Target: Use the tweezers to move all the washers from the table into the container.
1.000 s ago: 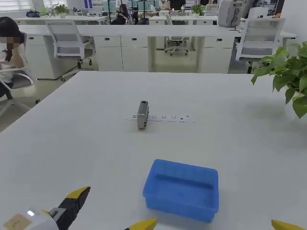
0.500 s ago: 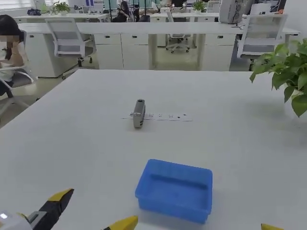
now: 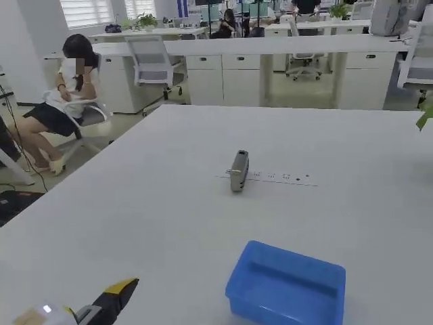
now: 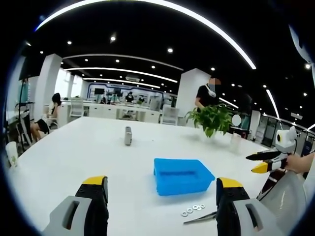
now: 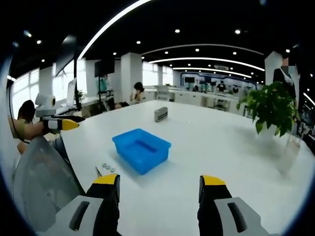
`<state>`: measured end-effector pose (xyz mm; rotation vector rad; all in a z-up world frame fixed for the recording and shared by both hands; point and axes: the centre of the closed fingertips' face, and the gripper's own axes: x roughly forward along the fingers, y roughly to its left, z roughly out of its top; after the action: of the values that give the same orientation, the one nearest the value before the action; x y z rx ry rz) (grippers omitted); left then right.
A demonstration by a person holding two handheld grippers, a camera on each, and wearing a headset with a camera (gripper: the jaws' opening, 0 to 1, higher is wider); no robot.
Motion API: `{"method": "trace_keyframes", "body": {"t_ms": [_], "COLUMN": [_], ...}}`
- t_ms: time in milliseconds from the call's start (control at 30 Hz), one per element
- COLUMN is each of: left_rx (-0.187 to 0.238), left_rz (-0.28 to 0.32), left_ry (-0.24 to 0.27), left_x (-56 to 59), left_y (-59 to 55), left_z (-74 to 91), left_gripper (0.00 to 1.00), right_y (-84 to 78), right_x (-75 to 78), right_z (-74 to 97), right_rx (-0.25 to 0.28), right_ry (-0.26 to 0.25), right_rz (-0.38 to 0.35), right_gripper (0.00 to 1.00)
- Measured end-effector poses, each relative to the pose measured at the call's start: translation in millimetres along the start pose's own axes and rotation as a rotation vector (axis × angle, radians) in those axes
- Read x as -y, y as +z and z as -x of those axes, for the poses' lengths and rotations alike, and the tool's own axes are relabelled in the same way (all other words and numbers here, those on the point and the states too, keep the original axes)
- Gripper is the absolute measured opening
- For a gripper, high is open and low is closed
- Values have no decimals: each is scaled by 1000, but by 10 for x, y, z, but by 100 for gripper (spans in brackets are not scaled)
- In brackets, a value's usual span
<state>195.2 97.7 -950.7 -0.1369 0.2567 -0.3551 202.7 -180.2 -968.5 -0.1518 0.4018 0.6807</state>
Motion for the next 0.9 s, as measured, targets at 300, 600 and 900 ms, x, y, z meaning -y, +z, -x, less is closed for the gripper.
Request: {"method": "trace_keyframes", "body": {"t_ms": [300, 600, 900], "left_rx": [-13, -14, -21], "left_rz": [7, 22, 42], "left_ry": [-34, -40, -28], "left_x": [54, 53, 28], "left_y": [-23, -30, -51], "left_z": [-13, -17, -19], "left_gripper": [92, 93, 93], "right_y": [-76, -102, -170], "right_x": [143, 107, 64], "right_z": [44, 14, -10], "right_rx": [-25, -32, -83], "right_ry": [-59, -29, -4], "right_rz": [-18, -22, -8], "right_gripper": [60, 57, 55]}}
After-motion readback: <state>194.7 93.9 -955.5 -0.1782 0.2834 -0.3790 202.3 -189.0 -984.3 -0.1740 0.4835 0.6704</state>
